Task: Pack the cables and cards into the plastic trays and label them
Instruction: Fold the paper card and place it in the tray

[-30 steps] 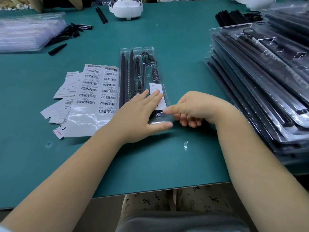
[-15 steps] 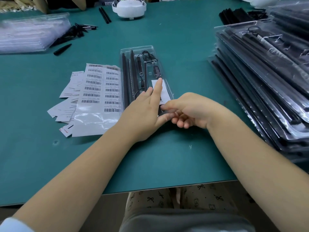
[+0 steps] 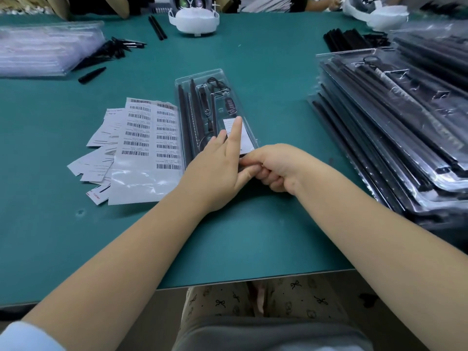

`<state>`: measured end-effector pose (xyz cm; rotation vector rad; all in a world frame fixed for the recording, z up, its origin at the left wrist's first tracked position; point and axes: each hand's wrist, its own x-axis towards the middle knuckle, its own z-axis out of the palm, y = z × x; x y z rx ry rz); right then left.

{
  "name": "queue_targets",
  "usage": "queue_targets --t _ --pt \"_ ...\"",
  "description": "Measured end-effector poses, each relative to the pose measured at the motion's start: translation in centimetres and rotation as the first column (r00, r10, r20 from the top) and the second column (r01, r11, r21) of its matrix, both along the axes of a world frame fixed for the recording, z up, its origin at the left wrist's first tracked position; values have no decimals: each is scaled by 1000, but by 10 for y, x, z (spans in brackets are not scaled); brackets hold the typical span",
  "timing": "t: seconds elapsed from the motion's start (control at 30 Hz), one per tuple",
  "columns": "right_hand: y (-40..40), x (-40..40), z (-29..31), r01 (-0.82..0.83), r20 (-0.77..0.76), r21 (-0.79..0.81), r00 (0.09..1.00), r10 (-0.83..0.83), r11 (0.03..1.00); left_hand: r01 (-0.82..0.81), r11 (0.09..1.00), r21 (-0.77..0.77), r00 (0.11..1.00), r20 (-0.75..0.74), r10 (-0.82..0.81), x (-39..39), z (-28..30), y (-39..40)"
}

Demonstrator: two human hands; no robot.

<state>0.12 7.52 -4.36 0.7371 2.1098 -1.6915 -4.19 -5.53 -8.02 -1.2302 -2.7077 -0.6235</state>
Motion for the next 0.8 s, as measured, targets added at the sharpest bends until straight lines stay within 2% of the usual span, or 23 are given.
queue_targets --t 0.2,0.33,0.4,0.47,0.57,0.63,0.73,0.8 --pt "0 2 -5 90 -60 -24 994 -91 996 8 1000 -9 999 -37 -8 -3 3 -3" --pt "2 5 -7 143 -118 -69 982 -151 987 93 987 133 995 28 -98 -8 8 -13" --pt "5 7 -8 168 -155 -120 970 -186 978 9 972 234 999 42 -19 -14 10 -18" --pt "9 11 -12 178 -195 -168 958 -209 970 -177 921 347 982 119 143 -21 10 -23" --pt "15 18 -17 162 -259 -220 941 -217 962 -428 815 392 889 348 299 -27 9 -29" --pt "20 22 -20 137 -307 -266 926 -218 954 -522 744 416 812 511 283 -28 11 -29" --pt "24 27 -22 59 -379 -302 908 -177 951 -630 658 412 628 769 120 -26 20 -28" --pt "23 30 -21 -21 -419 -292 901 -109 956 -641 613 461 479 865 -150 -24 27 -30"
